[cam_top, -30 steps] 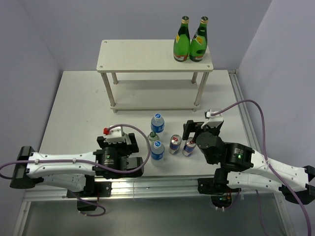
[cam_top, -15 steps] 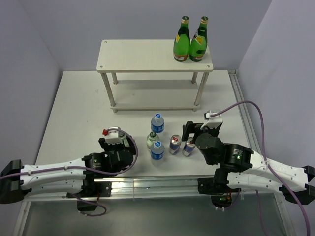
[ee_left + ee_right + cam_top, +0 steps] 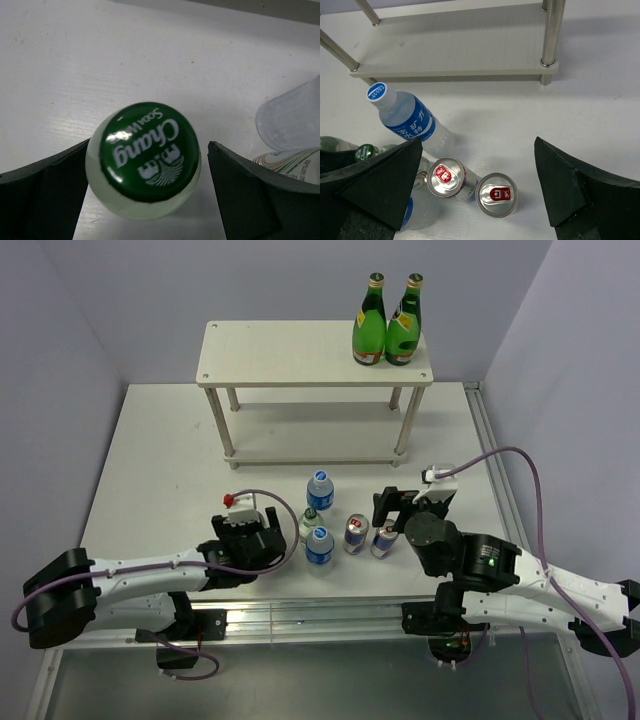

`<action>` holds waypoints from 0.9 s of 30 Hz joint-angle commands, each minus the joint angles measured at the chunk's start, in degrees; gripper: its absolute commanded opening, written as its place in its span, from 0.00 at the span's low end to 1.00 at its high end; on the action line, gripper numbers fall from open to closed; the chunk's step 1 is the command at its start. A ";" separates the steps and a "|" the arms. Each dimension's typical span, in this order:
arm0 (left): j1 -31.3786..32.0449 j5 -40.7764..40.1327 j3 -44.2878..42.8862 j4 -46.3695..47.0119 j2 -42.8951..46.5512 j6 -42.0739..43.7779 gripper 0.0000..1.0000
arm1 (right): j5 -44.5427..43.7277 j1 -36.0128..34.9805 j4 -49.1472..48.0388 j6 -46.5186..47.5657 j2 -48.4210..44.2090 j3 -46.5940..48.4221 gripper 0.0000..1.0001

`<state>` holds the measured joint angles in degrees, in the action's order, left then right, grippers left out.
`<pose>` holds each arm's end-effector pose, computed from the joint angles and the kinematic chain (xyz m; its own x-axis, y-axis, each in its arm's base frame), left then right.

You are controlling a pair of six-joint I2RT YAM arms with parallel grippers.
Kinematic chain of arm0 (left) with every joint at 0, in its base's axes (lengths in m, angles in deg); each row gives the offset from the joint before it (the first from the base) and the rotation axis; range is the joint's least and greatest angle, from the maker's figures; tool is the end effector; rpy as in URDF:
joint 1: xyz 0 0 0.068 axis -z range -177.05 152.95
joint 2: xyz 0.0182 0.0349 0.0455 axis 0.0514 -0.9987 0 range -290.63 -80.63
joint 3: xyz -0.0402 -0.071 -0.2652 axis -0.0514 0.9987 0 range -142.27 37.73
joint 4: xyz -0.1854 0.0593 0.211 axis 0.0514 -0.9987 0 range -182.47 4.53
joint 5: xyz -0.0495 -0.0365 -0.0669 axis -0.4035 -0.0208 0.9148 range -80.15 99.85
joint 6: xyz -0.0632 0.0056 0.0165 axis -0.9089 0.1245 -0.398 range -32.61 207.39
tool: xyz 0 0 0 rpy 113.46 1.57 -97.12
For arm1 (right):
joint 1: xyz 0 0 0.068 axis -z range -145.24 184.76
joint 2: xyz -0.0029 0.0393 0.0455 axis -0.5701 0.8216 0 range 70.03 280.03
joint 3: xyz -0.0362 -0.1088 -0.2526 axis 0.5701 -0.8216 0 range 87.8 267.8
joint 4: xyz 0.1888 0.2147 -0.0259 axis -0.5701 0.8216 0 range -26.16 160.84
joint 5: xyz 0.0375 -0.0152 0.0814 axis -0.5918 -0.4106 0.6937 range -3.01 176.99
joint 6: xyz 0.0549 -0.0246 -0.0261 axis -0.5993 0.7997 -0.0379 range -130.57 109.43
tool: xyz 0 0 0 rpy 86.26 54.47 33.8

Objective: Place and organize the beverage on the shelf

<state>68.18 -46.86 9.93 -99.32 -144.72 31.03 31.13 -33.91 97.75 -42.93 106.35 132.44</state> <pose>0.1325 -0.1844 0.1641 -0.4063 -0.2103 -0.8892 -0.1160 0.9772 -0.1781 0.0968 0.1307 0.3270 -0.2671 0.1418 -0.9532 -0.1281 0.9751 0.1809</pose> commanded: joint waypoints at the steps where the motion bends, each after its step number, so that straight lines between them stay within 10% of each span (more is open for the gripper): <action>1: -0.46 -0.33 -1.13 4.86 -2.86 -1.92 0.99 | -0.57 -0.51 -1.39 -0.95 -1.51 -0.17 1.00; 16: -1.25 -7.71 -1.92 9.89 -16.23 -6.92 0.92 | 0.13 -0.94 -2.53 -0.60 -3.44 -1.31 1.00; 27: -1.34 -11.32 -3.93 10.34 -16.51 -3.77 0.00 | 0.04 -0.95 -2.80 -0.34 -2.65 -1.31 1.00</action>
<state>67.04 -54.29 8.71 -90.91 -162.25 25.85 32.18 -34.48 97.27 -42.93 103.64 131.32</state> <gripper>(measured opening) 0.713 0.998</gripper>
